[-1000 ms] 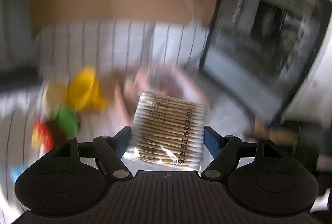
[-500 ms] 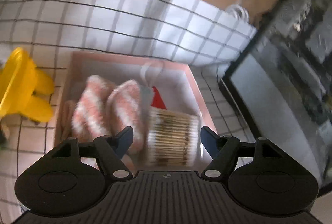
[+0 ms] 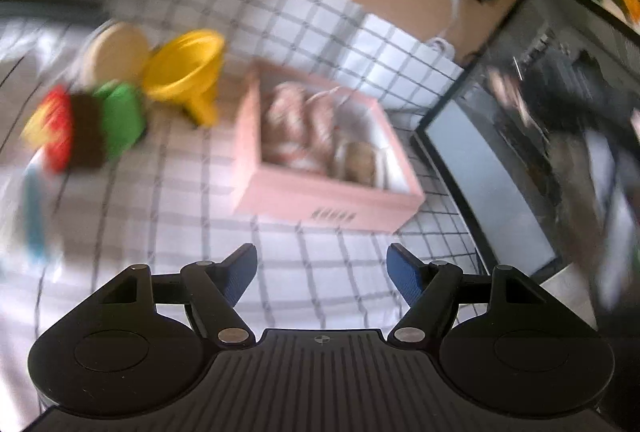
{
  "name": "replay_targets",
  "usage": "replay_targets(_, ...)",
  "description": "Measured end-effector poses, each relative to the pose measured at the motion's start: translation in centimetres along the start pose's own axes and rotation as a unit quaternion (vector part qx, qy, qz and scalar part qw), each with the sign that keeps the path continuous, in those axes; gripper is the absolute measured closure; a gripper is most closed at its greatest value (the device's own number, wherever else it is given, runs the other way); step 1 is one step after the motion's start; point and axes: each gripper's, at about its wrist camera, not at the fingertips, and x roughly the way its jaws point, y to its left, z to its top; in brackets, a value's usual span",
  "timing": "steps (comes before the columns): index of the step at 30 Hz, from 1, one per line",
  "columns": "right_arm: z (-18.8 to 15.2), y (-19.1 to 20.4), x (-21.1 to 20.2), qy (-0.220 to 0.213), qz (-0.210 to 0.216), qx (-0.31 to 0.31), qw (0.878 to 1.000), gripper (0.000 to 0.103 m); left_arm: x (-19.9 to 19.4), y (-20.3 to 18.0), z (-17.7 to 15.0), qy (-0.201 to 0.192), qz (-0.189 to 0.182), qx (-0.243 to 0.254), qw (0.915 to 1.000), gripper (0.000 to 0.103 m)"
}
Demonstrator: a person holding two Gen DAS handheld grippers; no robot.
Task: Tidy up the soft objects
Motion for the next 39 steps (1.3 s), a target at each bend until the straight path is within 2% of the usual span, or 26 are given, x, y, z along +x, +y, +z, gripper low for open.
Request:
replay_targets(2, 2.4, 0.4, 3.7, 0.017, 0.0, 0.0, 1.0, 0.045, -1.5, 1.3, -1.3, 0.002, 0.011, -0.016, 0.9998, 0.027)
replay_targets(4, 3.6, 0.3, 6.1, 0.037, -0.019, 0.009, 0.999, 0.045, -2.6, 2.4, -2.4, 0.003, 0.042, -0.017, 0.999, 0.027)
replay_targets(7, 3.8, -0.1, 6.2, 0.04, -0.023, 0.025, 0.999, 0.042, -3.7, 4.3, -4.0, 0.014, 0.107, -0.015, 0.994, 0.027)
replay_targets(9, 3.1, -0.6, 5.6, 0.041, -0.007, 0.039, 0.998, 0.035, -4.1, 5.9, -4.9, 0.019, 0.126, -0.038, 0.9911, 0.027)
replay_targets(12, 2.5, -1.3, 6.0, 0.052, 0.016, 0.059, 0.997, 0.035, -4.3, 8.2, -5.9, 0.026, 0.131, -0.082, 0.9877, 0.027)
replay_targets(15, 3.0, -1.1, 7.7, 0.065, 0.005, 0.07, 0.995, 0.035, -4.0, 9.2, -5.9, 0.026, 0.127, -0.111, 0.9854, 0.027)
replay_targets(18, 3.4, -0.6, 8.7, 0.078, 0.003, 0.082, 0.994, 0.035, -4.3, 9.1, -5.6, 0.02, 0.117, -0.105, 0.9874, 0.027)
replay_targets(22, 2.4, 1.1, 8.4, 0.092, 0.013, 0.052, 0.994, 0.035, -4.2, 8.6, -5.5, 0.018, 0.108, -0.089, 0.99, 0.027)
replay_targets(25, 0.5, 3.5, 8.3, 0.117, 0.023, 0.006, 0.993, 0.035, -3.9, 9.0, -5.7, 0.022, 0.109, -0.094, 0.9893, 0.027)
replay_targets(29, -1.7, 8.6, 9.3, 0.139, 0.056, -0.07, 0.986, 0.035, -4.2, 9.6, -5.5, 0.022, 0.113, -0.099, 0.9884, 0.027)
replay_targets(35, -1.4, 14.7, 14.7, 0.16, 0.076, -0.074, 0.981, 0.035, -6.1, 10.4, -5.7, 0.012, 0.116, -0.098, 0.9884, 0.027)
replay_targets(39, -1.1, 18.0, 20.7, 0.179, 0.053, -0.074, 0.98, 0.039, -7.4, 11.2, -7.2, 0.011, 0.105, -0.106, 0.9888, 0.027)
